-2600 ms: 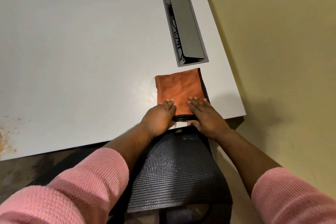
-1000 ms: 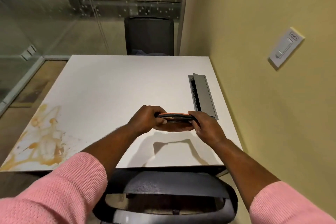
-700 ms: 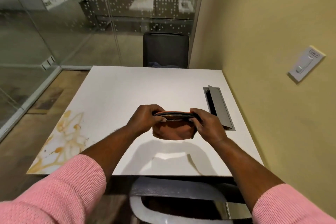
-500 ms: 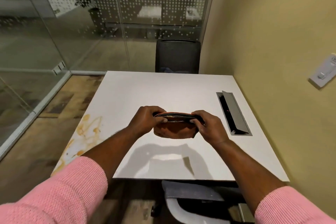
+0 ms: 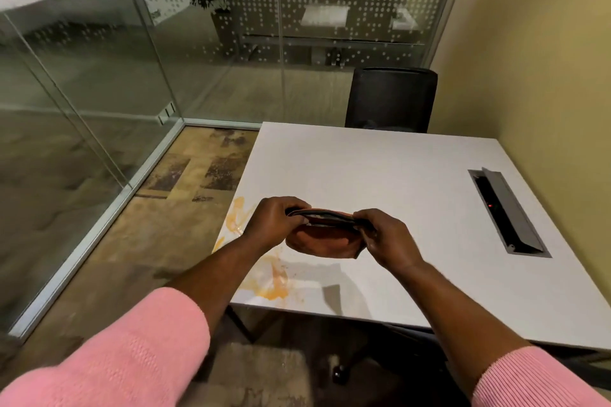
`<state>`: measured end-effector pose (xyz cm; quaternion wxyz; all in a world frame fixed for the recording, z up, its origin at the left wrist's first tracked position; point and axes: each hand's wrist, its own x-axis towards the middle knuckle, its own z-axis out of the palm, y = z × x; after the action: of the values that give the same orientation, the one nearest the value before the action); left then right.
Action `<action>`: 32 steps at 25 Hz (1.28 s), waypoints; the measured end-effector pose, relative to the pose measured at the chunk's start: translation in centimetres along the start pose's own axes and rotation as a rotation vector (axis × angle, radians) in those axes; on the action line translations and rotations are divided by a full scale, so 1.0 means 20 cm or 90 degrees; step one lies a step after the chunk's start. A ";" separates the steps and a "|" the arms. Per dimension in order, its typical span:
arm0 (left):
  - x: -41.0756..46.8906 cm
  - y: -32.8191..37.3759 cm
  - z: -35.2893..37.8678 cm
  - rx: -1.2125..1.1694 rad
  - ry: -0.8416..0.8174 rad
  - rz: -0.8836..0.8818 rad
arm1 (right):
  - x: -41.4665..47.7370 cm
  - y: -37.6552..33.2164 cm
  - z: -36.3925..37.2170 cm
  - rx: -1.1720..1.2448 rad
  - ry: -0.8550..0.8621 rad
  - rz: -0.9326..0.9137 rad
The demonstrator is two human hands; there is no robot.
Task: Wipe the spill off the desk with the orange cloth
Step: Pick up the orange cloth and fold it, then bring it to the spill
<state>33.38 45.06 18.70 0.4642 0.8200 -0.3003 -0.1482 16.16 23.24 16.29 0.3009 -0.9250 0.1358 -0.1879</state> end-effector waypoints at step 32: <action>-0.39 -1.19 0.38 0.302 -0.183 0.016 | -0.26 0.36 1.11 -0.037 -0.408 -0.038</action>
<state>31.89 54.11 -5.75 0.2138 0.8724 -0.3998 -0.1828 20.02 30.68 -6.00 0.2961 -0.9489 0.0123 0.1085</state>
